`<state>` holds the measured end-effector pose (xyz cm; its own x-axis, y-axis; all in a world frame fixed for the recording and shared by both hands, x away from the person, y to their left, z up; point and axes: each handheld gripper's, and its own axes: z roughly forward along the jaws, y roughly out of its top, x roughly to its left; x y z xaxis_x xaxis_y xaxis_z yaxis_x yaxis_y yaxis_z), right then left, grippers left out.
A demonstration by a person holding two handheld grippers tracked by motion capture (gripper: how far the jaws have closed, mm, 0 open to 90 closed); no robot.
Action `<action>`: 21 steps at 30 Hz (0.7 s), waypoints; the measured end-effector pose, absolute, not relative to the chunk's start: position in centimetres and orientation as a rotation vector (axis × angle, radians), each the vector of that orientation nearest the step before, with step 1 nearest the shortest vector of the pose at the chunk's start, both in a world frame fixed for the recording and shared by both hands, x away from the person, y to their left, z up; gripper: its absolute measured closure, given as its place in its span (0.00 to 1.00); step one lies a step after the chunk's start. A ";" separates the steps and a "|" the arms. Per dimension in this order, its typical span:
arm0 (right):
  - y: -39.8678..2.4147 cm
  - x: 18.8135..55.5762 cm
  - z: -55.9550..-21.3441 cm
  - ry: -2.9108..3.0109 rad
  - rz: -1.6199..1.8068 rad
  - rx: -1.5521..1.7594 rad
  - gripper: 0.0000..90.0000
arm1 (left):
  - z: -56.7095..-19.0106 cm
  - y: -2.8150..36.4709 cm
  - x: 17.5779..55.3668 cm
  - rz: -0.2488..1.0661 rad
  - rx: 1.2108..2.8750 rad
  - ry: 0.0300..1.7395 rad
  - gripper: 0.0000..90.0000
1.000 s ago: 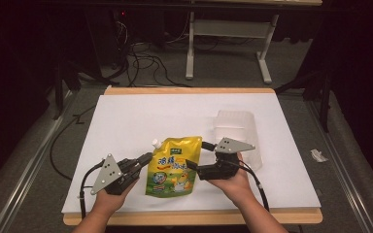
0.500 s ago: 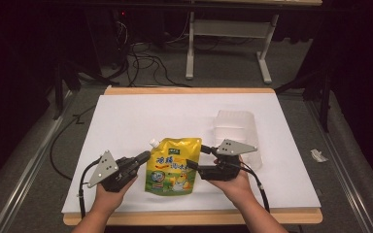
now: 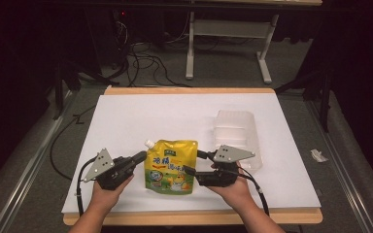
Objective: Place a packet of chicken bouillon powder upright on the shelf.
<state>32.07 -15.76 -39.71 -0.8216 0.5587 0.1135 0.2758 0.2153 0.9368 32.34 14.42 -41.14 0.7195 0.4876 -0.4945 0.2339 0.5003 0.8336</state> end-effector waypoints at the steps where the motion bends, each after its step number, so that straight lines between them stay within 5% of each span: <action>1: -15.7 32.0 -39.7 2.245 1.640 0.783 0.41 | -41.2 14.5 32.4 0.173 1.064 0.790 1.00; 11: -15.3 32.5 -40.3 2.279 1.656 0.812 0.42 | -41.3 14.7 32.3 0.165 1.073 0.782 1.00; 21: -14.5 33.1 -40.8 2.364 1.706 0.788 0.54 | -41.1 14.6 31.9 0.166 1.074 0.745 1.00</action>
<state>33.10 -14.51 -40.77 -0.8569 0.4757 0.1985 0.3384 0.2287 0.9128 31.95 14.57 -41.14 0.7487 0.4670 -0.4705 0.2234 0.4904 0.8424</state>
